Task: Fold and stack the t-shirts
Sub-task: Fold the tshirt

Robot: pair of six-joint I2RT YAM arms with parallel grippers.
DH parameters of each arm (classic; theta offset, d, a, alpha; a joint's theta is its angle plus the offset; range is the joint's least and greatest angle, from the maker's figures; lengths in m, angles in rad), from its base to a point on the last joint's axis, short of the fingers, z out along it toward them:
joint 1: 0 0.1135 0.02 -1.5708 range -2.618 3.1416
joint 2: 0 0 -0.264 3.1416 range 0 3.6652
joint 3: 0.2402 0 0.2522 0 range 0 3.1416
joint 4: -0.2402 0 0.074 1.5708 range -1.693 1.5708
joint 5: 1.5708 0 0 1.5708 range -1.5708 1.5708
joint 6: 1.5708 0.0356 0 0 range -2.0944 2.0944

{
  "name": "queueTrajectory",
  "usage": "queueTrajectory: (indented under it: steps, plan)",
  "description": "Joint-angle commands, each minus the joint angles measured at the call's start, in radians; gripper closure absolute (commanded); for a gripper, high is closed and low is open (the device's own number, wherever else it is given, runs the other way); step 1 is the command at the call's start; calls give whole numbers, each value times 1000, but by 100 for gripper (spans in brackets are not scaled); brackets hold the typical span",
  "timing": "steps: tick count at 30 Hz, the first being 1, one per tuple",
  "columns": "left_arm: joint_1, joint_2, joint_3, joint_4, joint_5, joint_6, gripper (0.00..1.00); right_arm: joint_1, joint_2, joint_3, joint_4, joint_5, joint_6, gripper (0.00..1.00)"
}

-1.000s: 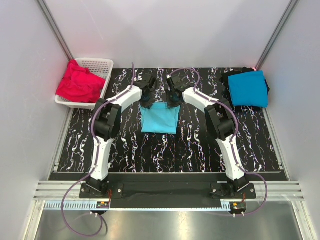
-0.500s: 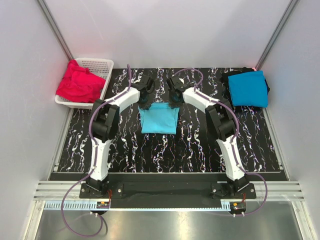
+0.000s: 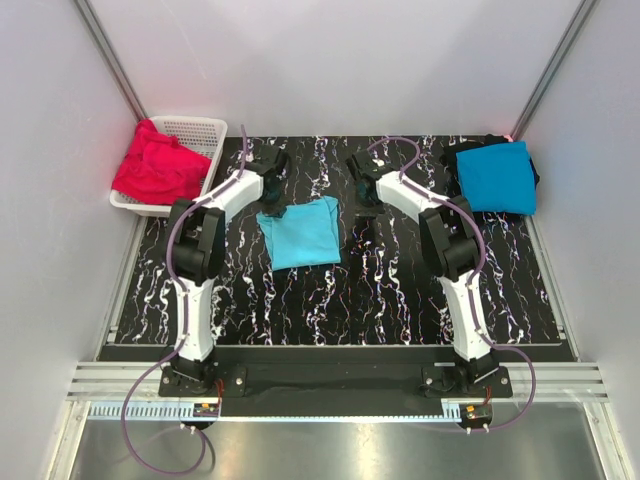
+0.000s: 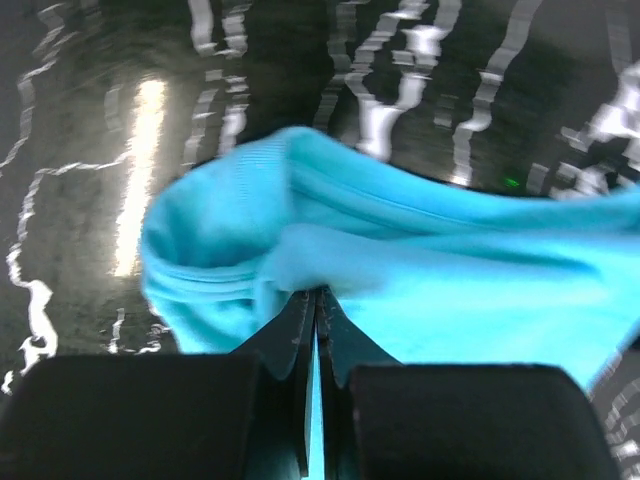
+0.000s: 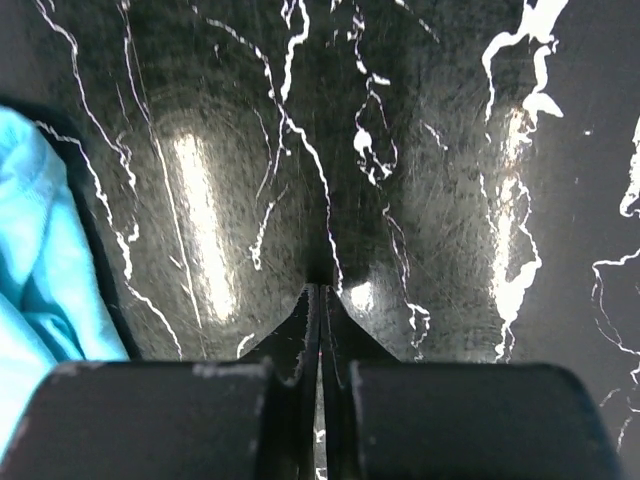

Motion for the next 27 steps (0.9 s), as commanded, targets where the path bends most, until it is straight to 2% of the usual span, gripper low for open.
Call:
queueTrajectory:
  steps: [1, 3, 4, 6, 7, 8, 10, 13, 16, 21, 27]
  plan:
    - [-27, -92, 53, 34, 72, 105, 95, 8, -92, -6, -26, 24, -39, 100]
    - [-39, -144, 41, 37, 44, 110, 94, 14, -125, -12, -26, 30, -56, 97]
    - [-42, -165, 30, 39, 38, 113, 93, 27, -134, -15, -26, 42, -59, 89]
    - [-45, -230, -11, 36, 12, 104, 86, 46, -169, -26, -25, 64, -81, 84]
    - [-45, -254, -28, 34, 0, 82, 68, 60, -183, -32, -26, 75, -87, 80]
    - [-45, -274, -48, 14, -17, 62, 59, 87, -212, -41, -25, 90, -101, 76]
    - [-45, -343, -126, 8, -52, 23, 50, 118, -241, -72, -22, 93, -116, 71]
    - [-50, -414, -235, 8, -71, -13, 49, 167, -292, -124, -5, 47, -136, 69]
    - [-51, -433, -292, 8, -59, -28, 48, 186, -344, -191, 52, -71, -136, 67]
    - [-56, -377, -306, 13, 30, -39, 50, 189, -361, -211, 87, -132, -105, 66]
    - [-64, -310, -298, 29, 124, -53, 54, 193, -306, -199, 136, -246, -90, 68]
